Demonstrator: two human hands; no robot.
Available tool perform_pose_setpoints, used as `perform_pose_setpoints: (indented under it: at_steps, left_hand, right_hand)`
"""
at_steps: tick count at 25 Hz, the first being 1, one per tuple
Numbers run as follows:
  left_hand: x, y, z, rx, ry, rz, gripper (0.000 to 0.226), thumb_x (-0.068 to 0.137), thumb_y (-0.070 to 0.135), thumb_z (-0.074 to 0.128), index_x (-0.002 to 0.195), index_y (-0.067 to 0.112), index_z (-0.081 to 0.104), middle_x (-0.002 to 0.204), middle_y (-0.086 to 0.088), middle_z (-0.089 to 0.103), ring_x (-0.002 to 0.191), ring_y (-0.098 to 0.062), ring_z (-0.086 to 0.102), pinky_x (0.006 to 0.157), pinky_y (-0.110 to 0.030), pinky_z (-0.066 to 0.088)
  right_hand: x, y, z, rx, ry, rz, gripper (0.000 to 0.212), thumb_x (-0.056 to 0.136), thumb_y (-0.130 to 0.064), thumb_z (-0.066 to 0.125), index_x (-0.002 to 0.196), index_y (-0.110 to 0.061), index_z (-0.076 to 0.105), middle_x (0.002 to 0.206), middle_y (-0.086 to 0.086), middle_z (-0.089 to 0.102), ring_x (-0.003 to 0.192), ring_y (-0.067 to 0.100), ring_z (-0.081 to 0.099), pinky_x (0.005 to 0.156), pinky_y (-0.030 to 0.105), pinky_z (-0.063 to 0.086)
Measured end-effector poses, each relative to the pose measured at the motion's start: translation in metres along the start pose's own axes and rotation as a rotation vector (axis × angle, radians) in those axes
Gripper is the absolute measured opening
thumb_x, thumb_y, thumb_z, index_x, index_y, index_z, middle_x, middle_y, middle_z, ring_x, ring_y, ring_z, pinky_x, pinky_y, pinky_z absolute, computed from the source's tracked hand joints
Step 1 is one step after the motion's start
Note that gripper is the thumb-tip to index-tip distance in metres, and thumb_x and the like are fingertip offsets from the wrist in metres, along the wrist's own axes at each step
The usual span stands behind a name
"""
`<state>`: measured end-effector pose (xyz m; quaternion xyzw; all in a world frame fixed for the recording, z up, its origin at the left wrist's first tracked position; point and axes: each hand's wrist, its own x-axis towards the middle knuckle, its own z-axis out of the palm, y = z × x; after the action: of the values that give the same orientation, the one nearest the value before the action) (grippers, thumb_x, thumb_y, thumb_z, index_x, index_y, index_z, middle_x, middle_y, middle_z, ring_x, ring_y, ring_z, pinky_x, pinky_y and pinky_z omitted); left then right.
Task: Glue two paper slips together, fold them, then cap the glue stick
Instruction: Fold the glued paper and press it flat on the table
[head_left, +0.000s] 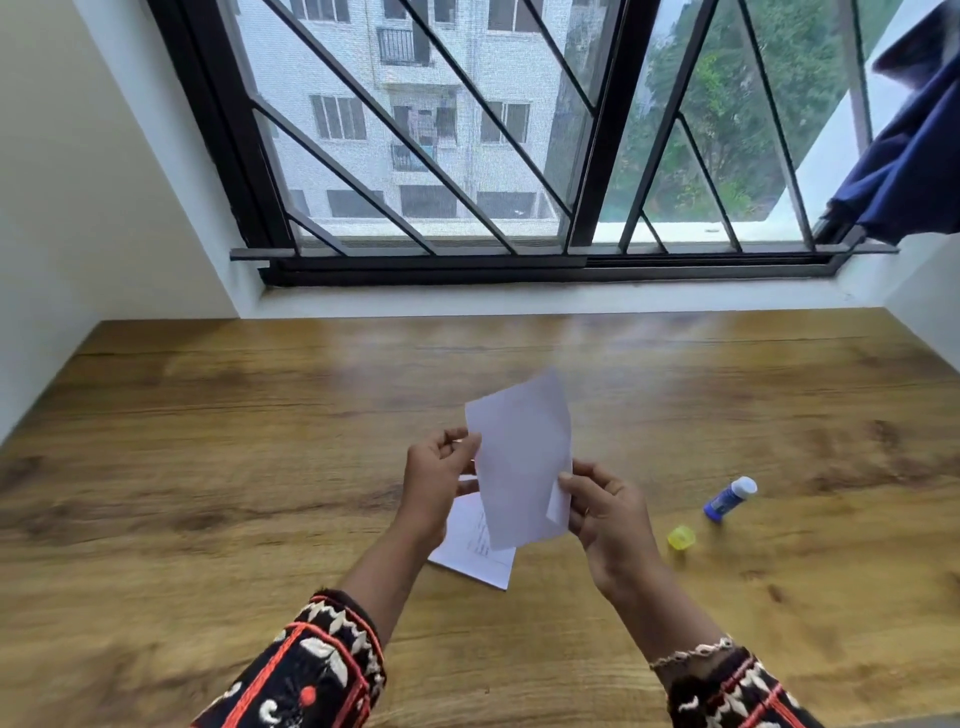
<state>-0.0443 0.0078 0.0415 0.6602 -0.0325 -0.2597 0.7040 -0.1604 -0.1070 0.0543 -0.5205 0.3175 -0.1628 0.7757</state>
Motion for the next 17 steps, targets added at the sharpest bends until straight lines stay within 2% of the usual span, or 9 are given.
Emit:
perform_pose_setpoints:
  at_steps: [2, 5, 6, 10, 13, 15, 17]
  left_hand:
    - [-0.001, -0.001, -0.006, 0.039, -0.015, 0.024, 0.010, 0.088, 0.001, 0.055, 0.095, 0.005, 0.060, 0.078, -0.007, 0.066, 0.069, -0.018, 0.063, 0.057, -0.029, 0.054]
    - [0.000, -0.007, -0.015, 0.096, -0.038, 0.016, 0.013, 0.086, -0.004, 0.055, 0.088, 0.007, 0.061, 0.076, -0.007, 0.063, 0.072, -0.021, 0.062, 0.061, -0.032, 0.052]
    - [0.000, -0.009, -0.017, 0.121, -0.052, 0.005, 0.013, 0.086, -0.004, 0.055, 0.085, 0.008, 0.061, 0.072, -0.006, 0.060, 0.071, -0.021, 0.061, 0.061, -0.032, 0.052]
    - [0.002, -0.016, -0.021, 0.224, -0.096, -0.007, 0.009, 0.088, 0.002, 0.056, 0.081, 0.006, 0.060, 0.065, -0.002, 0.056, 0.063, -0.017, 0.056, 0.055, -0.028, 0.049]
    - [0.016, -0.021, -0.027, 0.455, 0.127, 0.009, 0.016, 0.088, 0.019, 0.059, 0.073, 0.012, 0.059, 0.067, -0.003, 0.060, 0.060, -0.017, 0.054, 0.056, -0.027, 0.045]
    - [0.030, -0.023, -0.029, 0.723, 0.250, 0.015, 0.017, 0.083, 0.027, 0.064, 0.087, 0.011, 0.062, 0.090, -0.008, 0.065, 0.085, -0.025, 0.060, 0.073, -0.034, 0.049]
    - [0.040, -0.027, -0.024, 0.942, 0.205, -0.011, 0.036, 0.081, 0.032, 0.066, 0.106, 0.008, 0.056, 0.115, -0.012, 0.057, 0.112, -0.030, 0.049, 0.089, -0.039, 0.044]
  right_hand:
    - [-0.002, 0.004, 0.001, -0.017, -0.017, 0.031, 0.015, 0.085, -0.004, 0.052, 0.082, -0.007, 0.066, 0.071, 0.002, 0.071, 0.064, 0.014, 0.065, 0.054, 0.023, 0.054]
    - [0.003, 0.002, 0.000, -0.120, 0.027, 0.074, 0.021, 0.087, -0.024, 0.055, 0.081, -0.010, 0.069, 0.068, -0.003, 0.070, 0.063, 0.012, 0.065, 0.052, 0.024, 0.049]
    - [0.007, 0.002, 0.000, -0.161, 0.039, 0.081, 0.020, 0.086, -0.025, 0.056, 0.080, -0.012, 0.070, 0.069, -0.003, 0.071, 0.063, 0.012, 0.065, 0.052, 0.024, 0.049]
    - [0.019, 0.008, 0.000, -0.315, 0.044, 0.115, 0.014, 0.085, 0.000, 0.053, 0.092, -0.002, 0.065, 0.082, 0.006, 0.068, 0.071, 0.019, 0.063, 0.062, 0.033, 0.051]
    - [0.021, 0.018, 0.000, -0.302, 0.062, 0.164, 0.015, 0.085, 0.006, 0.050, 0.090, -0.001, 0.063, 0.078, 0.006, 0.066, 0.067, 0.019, 0.062, 0.059, 0.030, 0.051]
    - [0.019, 0.024, 0.000, -0.281, 0.070, 0.189, 0.016, 0.085, 0.006, 0.050, 0.090, -0.003, 0.062, 0.078, 0.006, 0.066, 0.067, 0.020, 0.062, 0.058, 0.029, 0.050]
    - [0.019, 0.028, 0.000, -0.256, 0.081, 0.199, 0.018, 0.086, 0.007, 0.049, 0.094, -0.004, 0.060, 0.082, 0.007, 0.065, 0.071, 0.021, 0.062, 0.060, 0.031, 0.050]
